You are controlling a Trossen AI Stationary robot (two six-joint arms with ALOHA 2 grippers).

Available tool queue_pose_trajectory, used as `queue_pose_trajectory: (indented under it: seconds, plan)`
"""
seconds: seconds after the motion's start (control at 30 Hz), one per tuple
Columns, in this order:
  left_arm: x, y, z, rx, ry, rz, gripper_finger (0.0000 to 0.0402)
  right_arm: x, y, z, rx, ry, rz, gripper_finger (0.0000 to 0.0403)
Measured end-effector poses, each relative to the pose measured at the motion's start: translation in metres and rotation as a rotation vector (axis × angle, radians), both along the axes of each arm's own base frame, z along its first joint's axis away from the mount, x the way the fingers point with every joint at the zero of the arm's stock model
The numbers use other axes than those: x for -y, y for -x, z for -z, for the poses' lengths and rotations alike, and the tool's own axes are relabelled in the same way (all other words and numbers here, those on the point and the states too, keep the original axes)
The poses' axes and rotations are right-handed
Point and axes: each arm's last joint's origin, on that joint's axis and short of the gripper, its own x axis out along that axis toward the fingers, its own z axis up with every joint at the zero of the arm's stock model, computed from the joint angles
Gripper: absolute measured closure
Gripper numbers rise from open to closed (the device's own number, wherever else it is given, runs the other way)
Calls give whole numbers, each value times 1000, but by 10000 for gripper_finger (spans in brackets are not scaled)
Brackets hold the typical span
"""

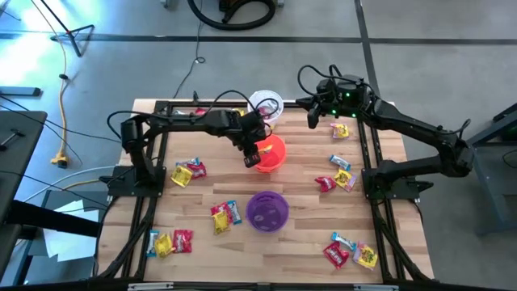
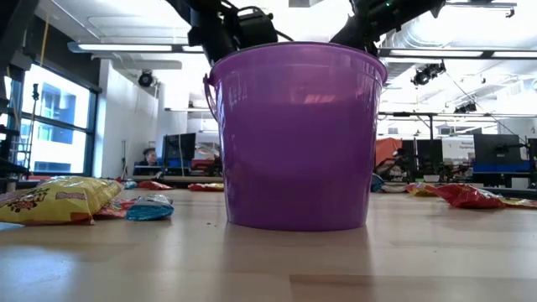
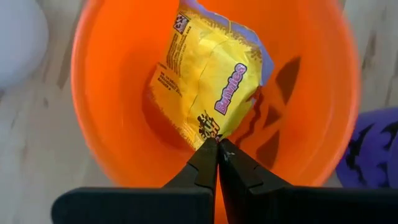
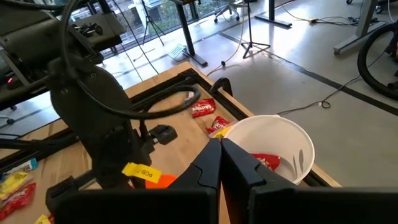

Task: Sort candy
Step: Put the yellow candy into the orange bucket, then put the white chocolate into the violet bucket

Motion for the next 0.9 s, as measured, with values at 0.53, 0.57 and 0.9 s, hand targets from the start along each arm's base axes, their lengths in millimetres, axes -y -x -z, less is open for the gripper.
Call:
queue_pose_trajectory:
  seconds: [0.53,0.57,0.9]
  plan:
    - [-1,-3,7,-29,-36,-29,376,0,0,1,-11,11,-5,401]
    - [-1,-3,8,-36,-33,-28,370,0,0,1,-11,11,-5,401]
    - [1,3,-9,3,-80,-8,329,0,0,1,-10,10,-5,401]
